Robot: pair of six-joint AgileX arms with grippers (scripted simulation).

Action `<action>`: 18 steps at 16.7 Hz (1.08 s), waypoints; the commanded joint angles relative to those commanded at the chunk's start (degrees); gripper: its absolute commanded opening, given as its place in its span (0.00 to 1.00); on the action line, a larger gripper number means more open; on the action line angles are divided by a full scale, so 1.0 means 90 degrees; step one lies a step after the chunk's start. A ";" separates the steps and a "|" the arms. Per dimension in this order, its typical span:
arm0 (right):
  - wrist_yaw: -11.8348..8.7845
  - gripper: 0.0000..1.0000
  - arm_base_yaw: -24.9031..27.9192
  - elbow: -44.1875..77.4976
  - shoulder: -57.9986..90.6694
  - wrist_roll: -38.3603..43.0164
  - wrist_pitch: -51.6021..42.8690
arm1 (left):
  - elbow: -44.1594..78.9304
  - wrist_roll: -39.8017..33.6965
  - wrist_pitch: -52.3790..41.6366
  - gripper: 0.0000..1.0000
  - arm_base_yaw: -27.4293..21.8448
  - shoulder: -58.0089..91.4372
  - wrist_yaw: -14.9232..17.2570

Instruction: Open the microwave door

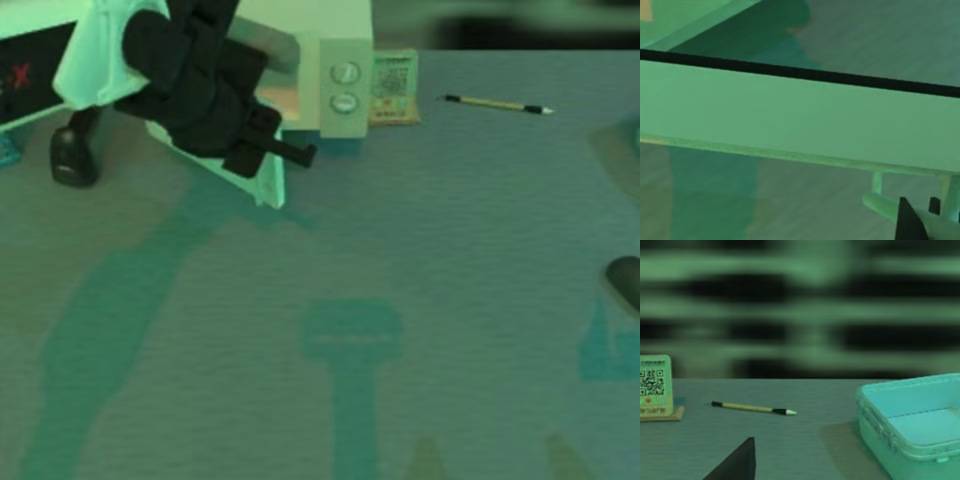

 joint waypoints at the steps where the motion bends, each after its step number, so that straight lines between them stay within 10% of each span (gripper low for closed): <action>1: 0.0000 1.00 0.0000 0.0000 0.0000 0.0000 0.0000 | -0.0067 0.0129 0.0004 0.00 0.0053 -0.0056 0.0062; 18: 0.0000 1.00 0.0000 0.0000 0.0000 0.0000 0.0000 | -0.0256 0.0527 0.0022 0.00 0.0205 -0.0224 0.0256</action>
